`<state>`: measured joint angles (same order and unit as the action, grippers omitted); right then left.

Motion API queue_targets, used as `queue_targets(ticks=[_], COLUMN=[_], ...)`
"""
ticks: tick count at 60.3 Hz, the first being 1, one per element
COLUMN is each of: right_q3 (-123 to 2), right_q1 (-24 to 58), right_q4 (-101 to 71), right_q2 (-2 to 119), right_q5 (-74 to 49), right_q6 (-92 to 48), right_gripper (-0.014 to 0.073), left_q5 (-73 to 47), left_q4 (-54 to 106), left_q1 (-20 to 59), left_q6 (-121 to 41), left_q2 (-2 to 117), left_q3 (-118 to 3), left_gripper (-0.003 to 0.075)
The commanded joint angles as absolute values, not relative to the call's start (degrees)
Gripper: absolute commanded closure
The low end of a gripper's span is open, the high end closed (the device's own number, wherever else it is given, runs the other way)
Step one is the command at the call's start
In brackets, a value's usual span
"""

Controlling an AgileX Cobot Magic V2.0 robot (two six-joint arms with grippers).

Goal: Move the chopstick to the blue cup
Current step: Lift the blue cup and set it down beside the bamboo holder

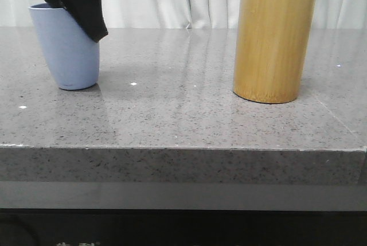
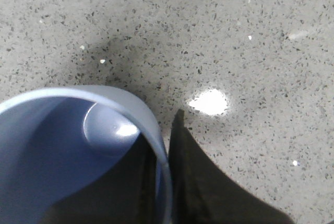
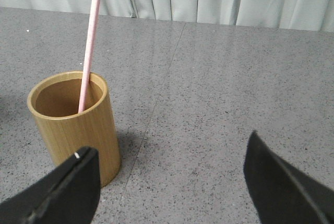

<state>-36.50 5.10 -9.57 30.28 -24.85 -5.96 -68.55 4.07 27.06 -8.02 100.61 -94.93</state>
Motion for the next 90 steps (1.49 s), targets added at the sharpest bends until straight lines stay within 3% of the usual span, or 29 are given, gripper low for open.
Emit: queue_targets(ticks=[1, 19, 49, 56, 75, 90], right_q3=[-38.54, -38.54, -38.54, -38.54, -38.54, -38.54], right_q1=[4.80, 4.80, 4.80, 4.80, 4.80, 4.80], right_q4=[-9.84, -9.84, -9.84, -9.84, -9.84, -9.84], right_q2=[30.60, 30.60, 30.60, 30.60, 30.60, 30.60], right_q5=[-20.70, -21.79, -22.27, -22.65, -22.71, -22.90], right_q6=[-6.12, -6.12, -6.12, -6.12, -6.12, -6.12], right_gripper=[0.0015, 0.0015, 0.0015, 0.0015, 0.0015, 0.0015], left_q5=[-69.38, -72.75, -72.61, -72.52, -72.63, -72.63], left_q4=[5.17, 5.98, 7.16, 7.16, 7.16, 7.89], left_q1=[27.92, 35.89, 42.63, 42.63, 42.63, 42.63], left_q6=[-7.41, -7.41, -6.62, -6.62, -6.62, -6.51], left_q2=[97.92, 98.05, 105.22, 105.22, 105.22, 101.18], left_q3=[-97.91, -107.95, -109.21, -109.21, -109.31, -110.47], left_gripper=[0.0739, 0.0739, 0.0729, 0.0643, 0.0283, 0.0253])
